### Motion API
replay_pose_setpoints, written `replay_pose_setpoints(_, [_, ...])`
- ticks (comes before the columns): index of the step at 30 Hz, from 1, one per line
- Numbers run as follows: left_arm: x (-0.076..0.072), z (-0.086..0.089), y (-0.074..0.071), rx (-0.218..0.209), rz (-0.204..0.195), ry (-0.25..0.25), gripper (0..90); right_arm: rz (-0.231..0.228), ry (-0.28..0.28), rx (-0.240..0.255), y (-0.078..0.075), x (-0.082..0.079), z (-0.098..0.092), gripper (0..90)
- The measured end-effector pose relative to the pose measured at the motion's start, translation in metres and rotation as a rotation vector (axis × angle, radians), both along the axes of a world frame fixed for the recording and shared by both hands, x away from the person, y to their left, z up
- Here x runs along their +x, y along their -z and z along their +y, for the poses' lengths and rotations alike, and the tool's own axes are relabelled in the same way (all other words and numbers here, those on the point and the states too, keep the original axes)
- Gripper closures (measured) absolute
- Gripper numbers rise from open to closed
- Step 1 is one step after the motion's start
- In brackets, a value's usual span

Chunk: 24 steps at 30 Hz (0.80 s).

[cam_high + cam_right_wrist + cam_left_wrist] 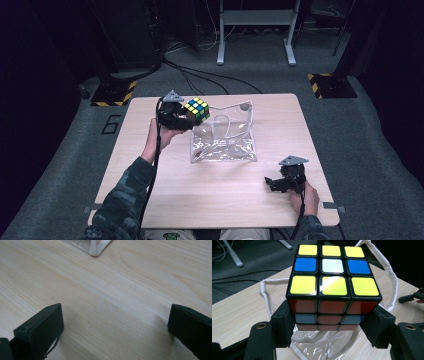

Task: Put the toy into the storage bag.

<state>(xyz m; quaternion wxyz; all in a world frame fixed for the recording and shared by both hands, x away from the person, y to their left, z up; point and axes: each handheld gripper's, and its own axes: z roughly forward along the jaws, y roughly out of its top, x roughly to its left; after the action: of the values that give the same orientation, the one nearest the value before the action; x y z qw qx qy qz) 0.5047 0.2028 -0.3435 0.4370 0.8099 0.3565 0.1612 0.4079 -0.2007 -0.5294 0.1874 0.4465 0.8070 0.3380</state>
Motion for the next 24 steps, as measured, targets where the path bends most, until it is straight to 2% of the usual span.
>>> replay_pose_setpoints(8, [0.013, -0.002, 0.005, -0.003, 0.012, -0.034, 33.9, 0.0, 0.0, 0.0, 0.0, 0.0, 0.0, 0.0])
replay_pose_setpoints(13, [0.019, -0.006, 0.01, 0.017, 0.009, -0.05, 34.0, 0.0, -0.001, 0.0, 0.0, 0.0, 0.0, 0.0])
replay_pose_setpoints(24, [0.021, -0.017, 0.017, 0.106, -0.015, -0.065, 33.9, 0.0, 0.0, 0.0, 0.0, 0.0, 0.0, 0.0])
